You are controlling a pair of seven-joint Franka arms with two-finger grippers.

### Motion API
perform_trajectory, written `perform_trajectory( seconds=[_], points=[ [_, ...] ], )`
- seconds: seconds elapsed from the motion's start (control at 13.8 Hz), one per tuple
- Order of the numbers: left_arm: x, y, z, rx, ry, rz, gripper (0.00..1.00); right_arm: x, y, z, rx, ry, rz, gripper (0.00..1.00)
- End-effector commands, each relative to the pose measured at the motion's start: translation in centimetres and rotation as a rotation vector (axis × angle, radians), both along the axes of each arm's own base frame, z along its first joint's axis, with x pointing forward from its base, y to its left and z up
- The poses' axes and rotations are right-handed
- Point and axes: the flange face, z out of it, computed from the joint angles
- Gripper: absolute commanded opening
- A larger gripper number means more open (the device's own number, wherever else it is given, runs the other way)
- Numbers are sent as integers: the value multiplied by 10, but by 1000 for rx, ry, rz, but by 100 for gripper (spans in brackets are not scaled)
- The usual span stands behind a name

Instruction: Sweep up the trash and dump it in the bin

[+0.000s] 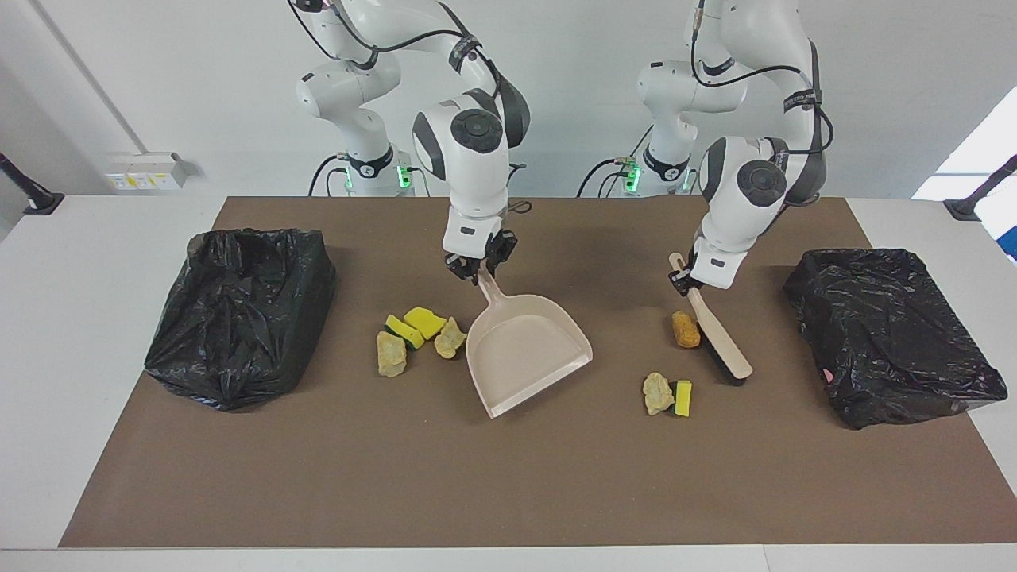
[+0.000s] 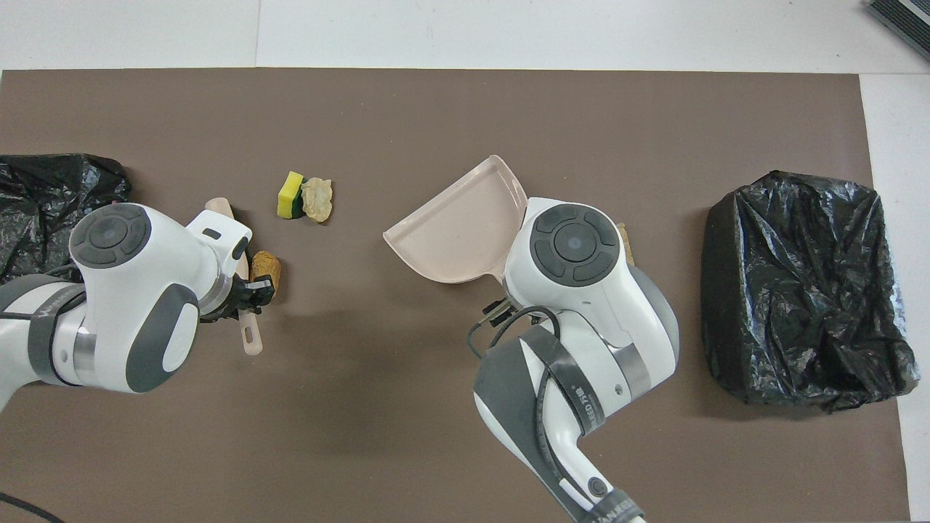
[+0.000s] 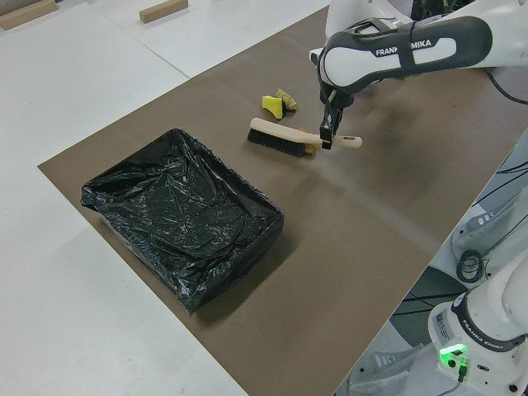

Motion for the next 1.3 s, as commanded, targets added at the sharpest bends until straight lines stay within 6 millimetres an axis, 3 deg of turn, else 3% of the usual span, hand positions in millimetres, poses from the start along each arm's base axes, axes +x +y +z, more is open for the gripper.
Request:
perform_trajectory(
  seconds=[0.0, 0.22, 0.43, 0.8, 0.94, 1.23],
  points=[
    [18, -5, 3, -30, -18, -67, 0, 7, -15, -3, 4, 4, 242, 0],
    [32, -8, 12, -40, -29, -116, 0, 21, -30, -6, 16, -17, 476, 0],
    [41, 4, 19, -49, -2, -222, 0, 31, -44, -11, 18, -25, 616, 0],
    [82, 44, 33, -43, -36, -407, 0, 28, -40, -19, -15, -17, 657, 0],
    [93, 49, 19, -12, -20, -463, 0, 25, -34, -21, -15, -20, 668, 0],
    [99, 49, 11, -7, -15, -584, 0, 23, -34, -28, -15, -17, 668, 0]
  ],
)
